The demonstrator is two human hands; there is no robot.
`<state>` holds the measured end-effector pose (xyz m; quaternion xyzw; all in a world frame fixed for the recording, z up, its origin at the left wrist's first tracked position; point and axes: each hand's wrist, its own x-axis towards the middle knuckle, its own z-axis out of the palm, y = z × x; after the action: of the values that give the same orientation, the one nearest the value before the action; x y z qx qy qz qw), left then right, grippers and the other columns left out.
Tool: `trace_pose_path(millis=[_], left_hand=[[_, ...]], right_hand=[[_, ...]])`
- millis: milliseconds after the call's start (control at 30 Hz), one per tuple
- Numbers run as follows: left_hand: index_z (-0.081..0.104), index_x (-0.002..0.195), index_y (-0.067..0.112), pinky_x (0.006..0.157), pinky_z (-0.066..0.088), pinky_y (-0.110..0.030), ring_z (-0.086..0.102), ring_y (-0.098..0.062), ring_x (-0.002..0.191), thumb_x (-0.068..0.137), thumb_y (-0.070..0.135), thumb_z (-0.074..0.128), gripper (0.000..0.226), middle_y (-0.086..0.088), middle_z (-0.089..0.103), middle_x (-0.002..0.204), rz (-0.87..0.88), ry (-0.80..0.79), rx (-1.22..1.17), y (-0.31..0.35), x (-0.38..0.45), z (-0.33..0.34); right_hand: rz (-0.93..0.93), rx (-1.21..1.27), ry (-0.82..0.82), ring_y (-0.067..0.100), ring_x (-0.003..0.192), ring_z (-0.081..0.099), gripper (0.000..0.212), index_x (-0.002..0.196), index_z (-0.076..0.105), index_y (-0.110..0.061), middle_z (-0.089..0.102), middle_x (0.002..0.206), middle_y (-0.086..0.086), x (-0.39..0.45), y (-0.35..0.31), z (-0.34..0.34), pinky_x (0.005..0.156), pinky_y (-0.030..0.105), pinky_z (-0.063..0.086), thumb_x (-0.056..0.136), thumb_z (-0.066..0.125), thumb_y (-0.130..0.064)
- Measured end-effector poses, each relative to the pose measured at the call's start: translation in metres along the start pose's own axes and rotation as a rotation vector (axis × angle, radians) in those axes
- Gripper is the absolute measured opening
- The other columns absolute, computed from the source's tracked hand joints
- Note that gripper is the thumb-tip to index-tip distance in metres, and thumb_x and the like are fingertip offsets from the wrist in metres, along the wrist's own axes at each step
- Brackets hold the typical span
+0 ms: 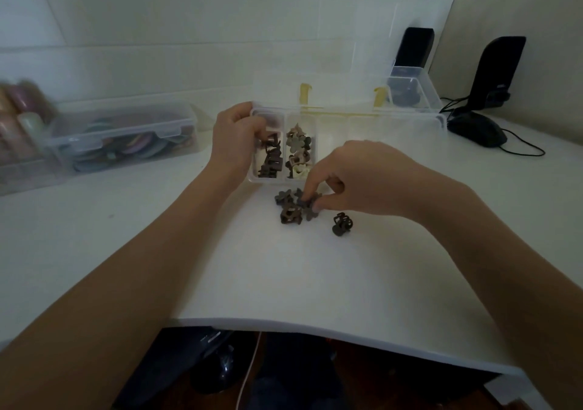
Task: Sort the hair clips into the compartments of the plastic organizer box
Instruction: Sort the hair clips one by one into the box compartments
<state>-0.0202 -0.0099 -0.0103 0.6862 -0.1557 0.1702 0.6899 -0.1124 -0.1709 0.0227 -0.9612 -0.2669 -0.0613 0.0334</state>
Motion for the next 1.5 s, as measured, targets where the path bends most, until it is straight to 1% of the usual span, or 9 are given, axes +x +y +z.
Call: trace_pose_path(millis=[100, 200, 333, 433, 567, 667, 800, 1100, 1500], left_hand=[[0.042, 0.044, 0.018, 0.039, 0.031, -0.012, 0.037, 0.001, 0.039, 0.048, 0.002, 0.042, 0.017, 0.015, 0.039, 0.037, -0.007, -0.009, -0.019, 0.0, -0.001, 0.001], [0.046, 0.035, 0.023, 0.039, 0.031, -0.013, 0.038, -0.001, 0.04, 0.046, 0.002, 0.042, 0.024, 0.015, 0.041, 0.038, -0.016, -0.004, -0.03, -0.002, 0.001, 0.001], [0.045, 0.042, 0.022, 0.041, 0.032, -0.012, 0.038, -0.003, 0.043, 0.046, 0.001, 0.043, 0.021, 0.013, 0.041, 0.043, -0.017, -0.004, -0.036, -0.003, 0.003, 0.0], [0.046, 0.035, 0.024, 0.041, 0.033, -0.01, 0.037, -0.001, 0.041, 0.047, 0.0, 0.042, 0.027, 0.015, 0.04, 0.039, -0.014, -0.022, -0.067, 0.0, 0.0, 0.001], [0.043, 0.041, 0.021, 0.04, 0.033, -0.011, 0.037, -0.001, 0.04, 0.046, -0.001, 0.042, 0.022, 0.015, 0.039, 0.039, -0.016, -0.025, -0.076, -0.001, 0.0, 0.002], [0.044, 0.041, 0.021, 0.041, 0.033, -0.012, 0.038, 0.0, 0.041, 0.047, -0.001, 0.042, 0.023, 0.015, 0.041, 0.039, -0.006, -0.03, -0.065, -0.001, -0.001, 0.003], [0.047, 0.034, 0.026, 0.041, 0.032, -0.01, 0.037, 0.002, 0.04, 0.048, 0.0, 0.042, 0.03, 0.016, 0.041, 0.037, 0.007, -0.053, -0.055, 0.001, -0.003, 0.005], [0.043, 0.036, 0.026, 0.04, 0.03, -0.012, 0.035, -0.001, 0.041, 0.046, -0.001, 0.042, 0.028, 0.015, 0.04, 0.039, 0.006, -0.043, -0.065, -0.001, -0.003, 0.005], [0.044, 0.038, 0.026, 0.042, 0.031, -0.013, 0.036, -0.001, 0.042, 0.048, 0.002, 0.043, 0.025, 0.014, 0.04, 0.039, 0.009, -0.023, -0.026, -0.004, -0.002, 0.004]], right_hand=[[-0.058, 0.137, 0.001, -0.002, 0.051, 0.048, 0.01, 0.088, 0.07, -0.033, 0.052, 0.05, -0.02, 0.002, 0.001, 0.002, 0.053, 0.021, 0.036, 0.079, 0.071, -0.031], [-0.116, 0.41, 0.072, 0.007, 0.049, 0.046, 0.01, 0.086, 0.072, -0.019, 0.054, 0.053, -0.009, 0.004, 0.003, 0.0, 0.051, 0.014, 0.035, 0.077, 0.074, -0.018], [-0.095, 0.46, 0.338, 0.009, 0.069, 0.054, 0.012, 0.084, 0.069, -0.011, 0.065, 0.082, -0.002, 0.009, 0.007, 0.008, 0.057, 0.006, 0.038, 0.074, 0.073, -0.007], [-0.026, 0.462, 0.48, 0.006, 0.075, 0.058, 0.012, 0.086, 0.067, -0.012, 0.07, 0.087, -0.001, 0.013, 0.008, 0.017, 0.062, 0.012, 0.043, 0.076, 0.07, -0.006], [0.031, 0.369, 0.619, 0.002, 0.069, 0.054, 0.01, 0.088, 0.064, -0.012, 0.067, 0.084, -0.003, 0.016, 0.007, 0.026, 0.067, 0.015, 0.041, 0.08, 0.067, -0.009], [-0.003, 0.135, 0.771, 0.018, 0.074, 0.057, 0.005, 0.086, 0.064, -0.009, 0.066, 0.082, 0.003, 0.017, 0.006, 0.03, 0.07, 0.03, 0.042, 0.081, 0.064, -0.01], [-0.016, -0.113, 0.923, 0.024, 0.075, 0.059, 0.004, 0.083, 0.066, -0.011, 0.068, 0.082, 0.001, 0.017, 0.011, 0.029, 0.074, 0.031, 0.031, 0.084, 0.063, -0.015], [0.132, -0.047, 0.778, 0.024, 0.091, 0.056, 0.009, 0.085, 0.075, -0.022, 0.069, 0.092, -0.005, 0.025, 0.005, 0.03, 0.076, 0.027, 0.016, 0.078, 0.069, -0.023], [0.178, -0.205, 0.744, 0.026, 0.084, 0.053, 0.023, 0.092, 0.075, -0.018, 0.058, 0.09, 0.005, 0.021, 0.01, 0.035, 0.078, 0.037, 0.03, 0.084, 0.055, -0.026]])
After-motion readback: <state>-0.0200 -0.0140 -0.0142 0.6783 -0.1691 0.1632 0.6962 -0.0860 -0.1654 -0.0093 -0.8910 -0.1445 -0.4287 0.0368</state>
